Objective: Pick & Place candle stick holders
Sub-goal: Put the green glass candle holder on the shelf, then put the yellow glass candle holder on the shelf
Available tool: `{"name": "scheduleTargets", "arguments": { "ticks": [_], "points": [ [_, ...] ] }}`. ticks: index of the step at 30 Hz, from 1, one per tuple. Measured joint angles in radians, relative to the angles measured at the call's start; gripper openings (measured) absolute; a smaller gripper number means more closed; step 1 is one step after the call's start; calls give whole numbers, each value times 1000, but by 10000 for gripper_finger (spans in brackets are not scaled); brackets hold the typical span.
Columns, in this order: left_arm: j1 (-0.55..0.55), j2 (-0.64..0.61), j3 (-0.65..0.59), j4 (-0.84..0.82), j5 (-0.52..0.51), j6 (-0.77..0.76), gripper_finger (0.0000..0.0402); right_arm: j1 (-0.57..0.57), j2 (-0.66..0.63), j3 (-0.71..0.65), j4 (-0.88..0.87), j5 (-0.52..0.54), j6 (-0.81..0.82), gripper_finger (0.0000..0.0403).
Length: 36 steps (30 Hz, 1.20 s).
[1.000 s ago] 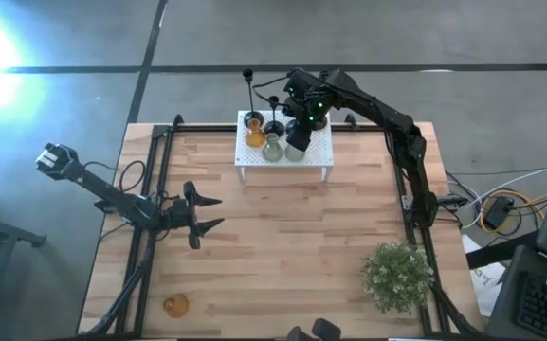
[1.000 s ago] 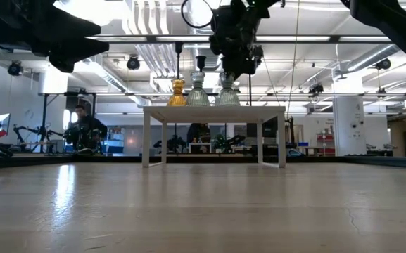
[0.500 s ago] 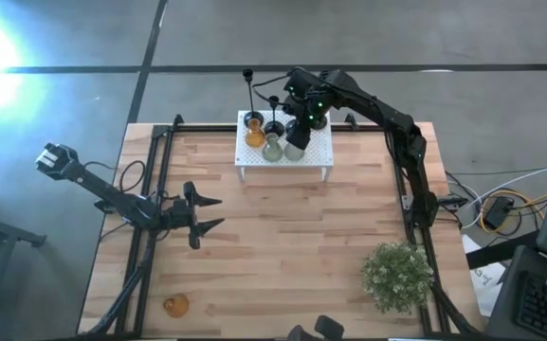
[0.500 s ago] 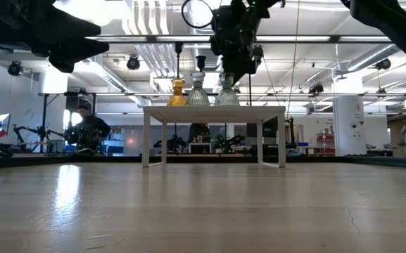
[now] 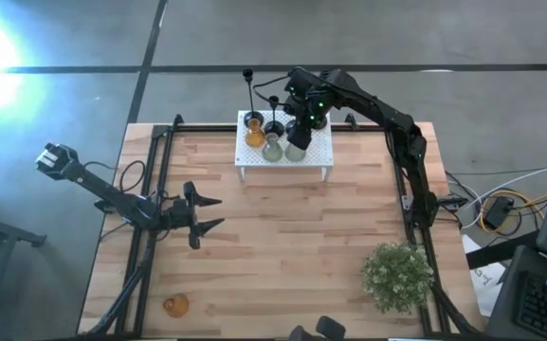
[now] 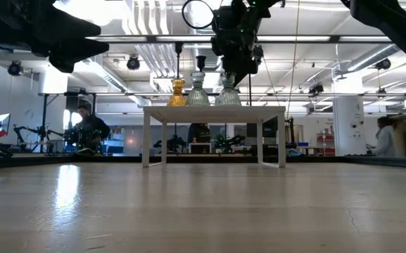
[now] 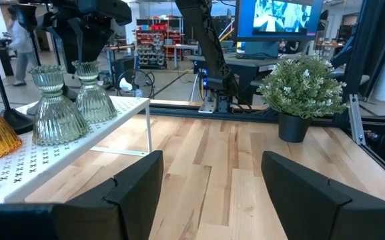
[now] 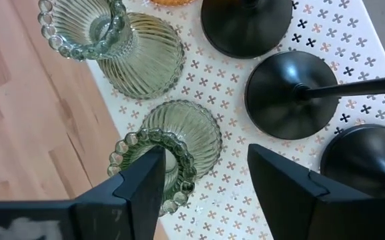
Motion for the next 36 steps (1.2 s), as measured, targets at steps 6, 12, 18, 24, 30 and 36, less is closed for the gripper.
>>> {"name": "scheduleTargets", "arguments": {
  "ticks": [6,12,18,24,30,36],
  "points": [
    [0,0,0,-1,0,0,259,-1,-13,4,-1,3,4,210],
    [0,0,0,-2,0,0,259,-1,-26,50,-1,3,8,210],
    [0,0,0,-5,0,0,259,-1,-43,72,-9,2,21,210],
    [0,0,0,-23,0,-10,259,0,-103,72,-94,-11,64,210],
    [0,0,0,-24,-1,-11,259,40,-226,53,-143,-181,93,209],
    [0,0,0,-23,-1,-12,259,132,-390,-2,-139,-164,97,175]
  ]
}}
